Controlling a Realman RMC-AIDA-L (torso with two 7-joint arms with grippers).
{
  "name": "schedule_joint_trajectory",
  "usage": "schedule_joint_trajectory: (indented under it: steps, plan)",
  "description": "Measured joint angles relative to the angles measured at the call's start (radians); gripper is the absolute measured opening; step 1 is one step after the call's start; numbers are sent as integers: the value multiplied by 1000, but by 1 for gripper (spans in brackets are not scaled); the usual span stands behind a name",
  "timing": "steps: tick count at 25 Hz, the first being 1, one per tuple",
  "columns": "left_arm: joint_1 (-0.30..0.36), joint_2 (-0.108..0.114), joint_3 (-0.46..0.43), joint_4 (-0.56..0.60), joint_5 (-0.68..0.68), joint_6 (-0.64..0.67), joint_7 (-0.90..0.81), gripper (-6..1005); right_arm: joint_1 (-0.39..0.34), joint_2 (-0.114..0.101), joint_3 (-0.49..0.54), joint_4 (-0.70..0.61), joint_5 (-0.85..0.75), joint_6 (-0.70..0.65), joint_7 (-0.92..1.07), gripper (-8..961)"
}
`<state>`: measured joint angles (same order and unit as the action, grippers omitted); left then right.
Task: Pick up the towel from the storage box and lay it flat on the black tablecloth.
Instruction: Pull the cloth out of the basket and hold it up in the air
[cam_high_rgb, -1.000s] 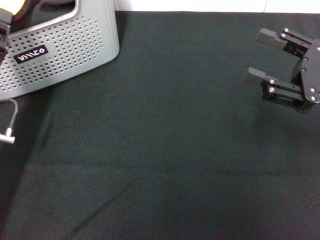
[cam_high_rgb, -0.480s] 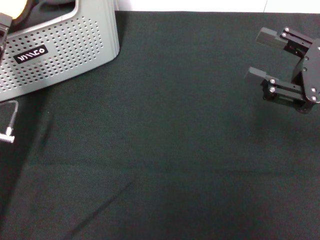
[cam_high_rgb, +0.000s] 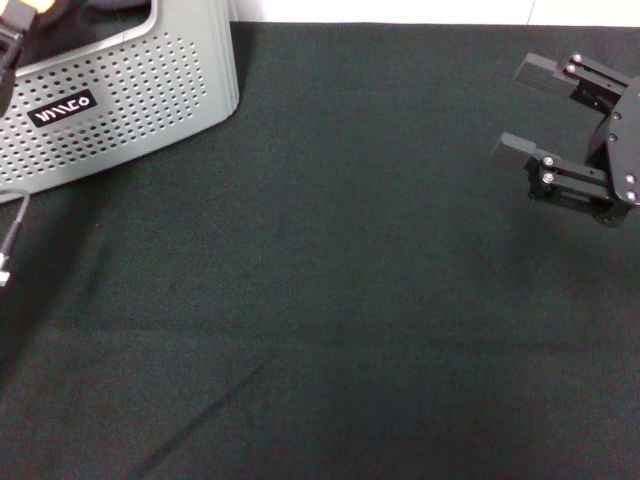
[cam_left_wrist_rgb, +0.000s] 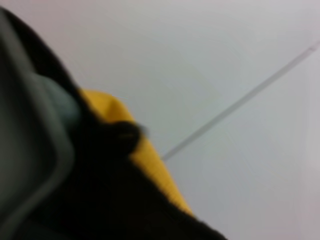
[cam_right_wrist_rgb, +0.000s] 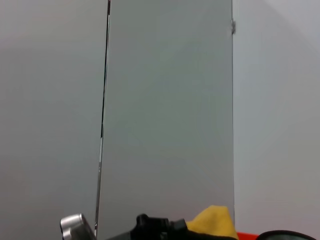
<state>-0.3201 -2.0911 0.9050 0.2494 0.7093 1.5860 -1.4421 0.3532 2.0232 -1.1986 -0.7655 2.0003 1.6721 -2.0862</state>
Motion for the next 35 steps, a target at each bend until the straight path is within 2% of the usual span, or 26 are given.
schedule_joint_trajectory:
  steps: [8,15,27,35]
  plan:
    - [35,12,0,180,125,145,-123,21,1,-1,3,0,0,0,0,739]
    - [36,9,0,351,212,262,-265,21,0,-2,2,1,0,-3,0,738]
    - [41,27,67,580,374,301,-375,20,-1,-1,2,3,0,-4,0,739]
    - [30,42,93,681,397,327,-431,21,2,-1,2,3,0,-6,0,738]
